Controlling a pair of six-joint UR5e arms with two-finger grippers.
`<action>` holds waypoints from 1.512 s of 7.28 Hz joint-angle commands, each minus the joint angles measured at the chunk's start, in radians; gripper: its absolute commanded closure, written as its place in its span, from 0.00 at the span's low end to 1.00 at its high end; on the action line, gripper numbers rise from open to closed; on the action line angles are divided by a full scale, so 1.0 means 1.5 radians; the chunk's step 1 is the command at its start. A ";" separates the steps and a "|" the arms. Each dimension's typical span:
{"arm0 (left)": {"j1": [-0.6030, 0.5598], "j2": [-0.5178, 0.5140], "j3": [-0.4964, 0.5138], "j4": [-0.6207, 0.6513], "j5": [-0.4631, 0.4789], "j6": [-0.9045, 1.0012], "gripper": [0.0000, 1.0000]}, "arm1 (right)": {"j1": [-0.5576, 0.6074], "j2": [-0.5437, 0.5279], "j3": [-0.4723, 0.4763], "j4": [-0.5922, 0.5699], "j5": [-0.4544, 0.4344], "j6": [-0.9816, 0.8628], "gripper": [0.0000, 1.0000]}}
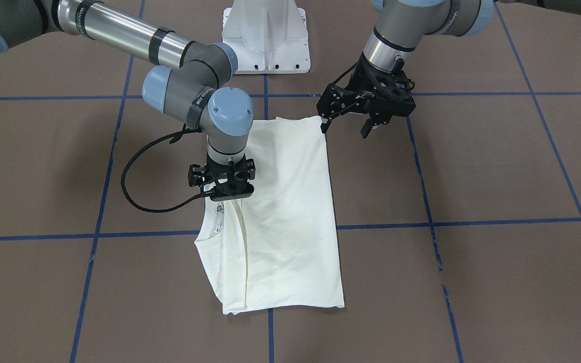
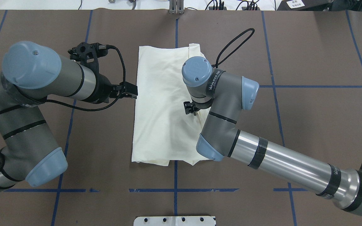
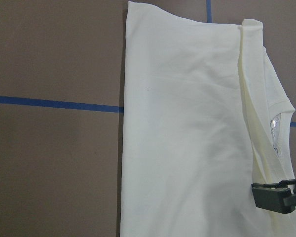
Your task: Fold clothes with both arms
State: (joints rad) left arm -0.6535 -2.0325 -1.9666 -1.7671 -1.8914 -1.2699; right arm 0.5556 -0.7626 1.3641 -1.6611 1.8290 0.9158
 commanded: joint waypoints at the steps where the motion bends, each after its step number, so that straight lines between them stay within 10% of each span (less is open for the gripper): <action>1: 0.000 -0.001 0.002 -0.001 0.000 -0.003 0.00 | 0.017 -0.001 0.004 -0.023 0.001 -0.003 0.00; 5: 0.004 -0.007 0.010 -0.004 -0.001 -0.007 0.00 | 0.088 -0.103 0.076 -0.049 -0.002 -0.079 0.00; 8: 0.005 -0.008 0.009 -0.005 -0.001 -0.011 0.00 | 0.106 -0.035 0.094 -0.057 0.006 -0.079 0.00; 11: 0.092 0.019 0.054 -0.116 0.001 -0.231 0.00 | 0.082 -0.083 0.231 -0.049 0.055 -0.022 0.00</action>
State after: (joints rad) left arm -0.5832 -2.0255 -1.9225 -1.8528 -1.8933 -1.4426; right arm 0.7035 -0.8440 1.6121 -1.7415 1.8946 0.8308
